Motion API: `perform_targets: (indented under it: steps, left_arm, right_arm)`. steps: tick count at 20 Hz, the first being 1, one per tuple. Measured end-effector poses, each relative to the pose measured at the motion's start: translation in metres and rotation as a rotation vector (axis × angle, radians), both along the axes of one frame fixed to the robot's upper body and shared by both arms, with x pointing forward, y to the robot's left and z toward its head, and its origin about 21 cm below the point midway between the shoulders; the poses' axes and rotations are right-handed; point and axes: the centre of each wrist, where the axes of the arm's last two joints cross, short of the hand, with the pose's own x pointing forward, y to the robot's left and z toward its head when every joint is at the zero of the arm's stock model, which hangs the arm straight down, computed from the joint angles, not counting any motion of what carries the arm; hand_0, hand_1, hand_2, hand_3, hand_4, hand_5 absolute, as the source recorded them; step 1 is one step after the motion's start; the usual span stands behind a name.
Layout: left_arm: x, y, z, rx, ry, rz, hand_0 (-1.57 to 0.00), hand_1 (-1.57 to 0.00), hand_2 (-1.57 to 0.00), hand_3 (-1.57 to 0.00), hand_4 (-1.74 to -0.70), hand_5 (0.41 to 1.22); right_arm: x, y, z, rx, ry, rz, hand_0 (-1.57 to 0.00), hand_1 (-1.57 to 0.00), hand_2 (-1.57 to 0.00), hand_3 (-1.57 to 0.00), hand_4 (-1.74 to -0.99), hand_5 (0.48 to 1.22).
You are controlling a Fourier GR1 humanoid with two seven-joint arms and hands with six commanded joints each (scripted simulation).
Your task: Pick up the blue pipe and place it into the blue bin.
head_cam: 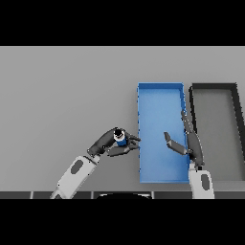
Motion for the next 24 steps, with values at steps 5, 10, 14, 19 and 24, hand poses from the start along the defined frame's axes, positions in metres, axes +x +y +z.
perform_targets:
  steps: [5,10,14,19,24]
  left_arm:
    - [0.004,-0.002,0.001,0.013,0.007,0.007,-1.57,-1.57,-1.57,-1.57,-1.47,1.22]
    - [0.001,-0.005,-0.003,0.015,0.0,-0.004,-1.57,-1.57,-1.57,-1.57,-1.47,1.221]
    - [0.001,-0.004,0.001,0.003,-0.01,-0.02,-1.57,-1.57,-1.57,-1.57,-1.47,1.221]
    - [0.0,-0.005,0.001,0.016,-0.005,-0.024,-1.57,-1.57,-1.57,-1.57,-1.47,1.221]
    - [0.002,-0.006,0.003,0.034,-0.016,-0.022,-1.57,-1.57,-1.57,-1.57,-1.47,1.221]
  right_arm:
    - [-0.033,0.01,-0.007,-0.025,-0.037,-0.086,0.0,0.0,0.0,0.0,-1.166,0.643]
    - [-0.065,0.019,-0.001,-0.045,-0.067,-0.192,0.0,0.0,-0.04,0.0,-1.195,0.648]
    - [-0.061,0.016,0.033,0.181,-0.097,0.042,0.0,-0.03,-0.12,0.0,-1.215,0.607]
    - [-0.039,0.025,0.084,0.167,0.01,0.324,0.0,-0.01,-0.1,0.0,-1.255,0.56]
    - [-0.014,0.052,0.121,0.038,-0.001,0.5,0.0,0.0,-0.05,0.0,-1.296,0.556]
